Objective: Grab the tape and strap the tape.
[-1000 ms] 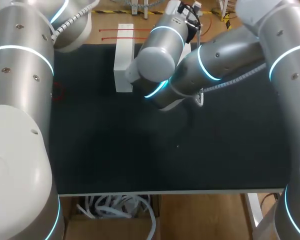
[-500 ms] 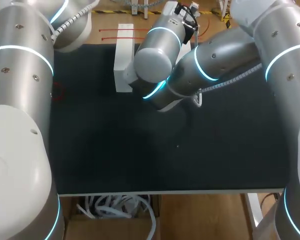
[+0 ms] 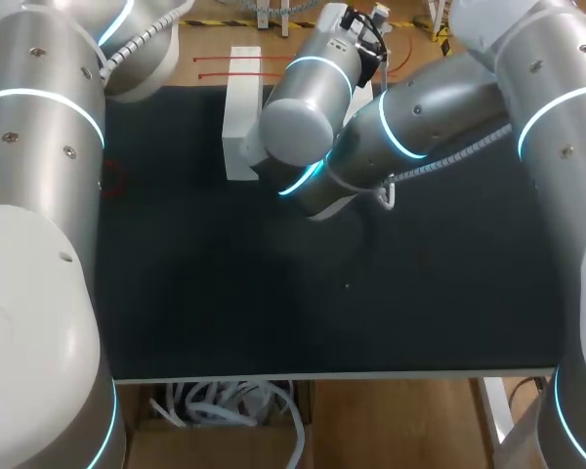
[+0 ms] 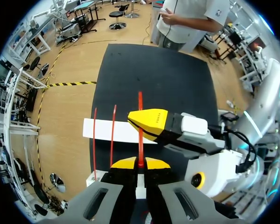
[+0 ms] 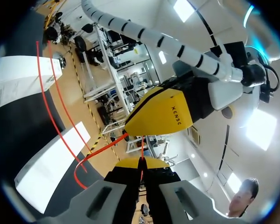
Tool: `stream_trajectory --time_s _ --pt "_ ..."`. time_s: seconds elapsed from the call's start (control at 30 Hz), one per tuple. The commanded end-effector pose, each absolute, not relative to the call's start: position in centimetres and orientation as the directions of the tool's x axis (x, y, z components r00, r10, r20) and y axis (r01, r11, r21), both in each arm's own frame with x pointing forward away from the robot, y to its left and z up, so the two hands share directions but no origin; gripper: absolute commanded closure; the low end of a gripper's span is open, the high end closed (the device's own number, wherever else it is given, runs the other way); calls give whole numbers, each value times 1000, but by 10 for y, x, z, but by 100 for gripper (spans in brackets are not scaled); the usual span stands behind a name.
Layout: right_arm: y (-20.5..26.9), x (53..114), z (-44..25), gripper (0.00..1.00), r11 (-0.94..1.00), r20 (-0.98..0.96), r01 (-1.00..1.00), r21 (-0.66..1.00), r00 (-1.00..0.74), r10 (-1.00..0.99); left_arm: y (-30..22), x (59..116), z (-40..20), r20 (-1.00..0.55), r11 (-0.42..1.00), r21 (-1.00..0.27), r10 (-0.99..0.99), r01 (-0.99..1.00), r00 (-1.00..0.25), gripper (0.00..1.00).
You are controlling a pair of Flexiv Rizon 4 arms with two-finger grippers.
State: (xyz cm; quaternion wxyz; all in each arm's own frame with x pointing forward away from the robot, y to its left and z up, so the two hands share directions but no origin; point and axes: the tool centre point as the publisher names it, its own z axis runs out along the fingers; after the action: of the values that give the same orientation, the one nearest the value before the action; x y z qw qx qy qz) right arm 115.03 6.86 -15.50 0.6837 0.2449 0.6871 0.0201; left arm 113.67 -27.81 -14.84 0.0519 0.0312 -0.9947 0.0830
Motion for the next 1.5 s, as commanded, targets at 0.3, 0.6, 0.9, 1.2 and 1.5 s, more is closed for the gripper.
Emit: stream_trajectory --time_s 0.3,0.6,0.9,1.2,1.5 --pt "73 1145 -150 100 878 -928 308 367 54 369 -281 1143 -145 124 986 -151 -51 -70 -991 100" --pt "77 1143 -149 100 879 -927 300 370 52 372 -281 1143 -145 124 986 -151 -51 -70 -991 100" --pt "79 1143 -148 100 881 -926 293 372 52 373 -281 1143 -145 124 986 -151 -51 -70 -991 100" --pt "84 1147 -146 100 882 -924 282 378 51 380 -281 1143 -145 124 986 -151 -51 -70 -991 100" --pt "88 1150 -145 100 883 -922 273 382 50 383 -281 1143 -145 124 986 -151 -51 -70 -991 100"
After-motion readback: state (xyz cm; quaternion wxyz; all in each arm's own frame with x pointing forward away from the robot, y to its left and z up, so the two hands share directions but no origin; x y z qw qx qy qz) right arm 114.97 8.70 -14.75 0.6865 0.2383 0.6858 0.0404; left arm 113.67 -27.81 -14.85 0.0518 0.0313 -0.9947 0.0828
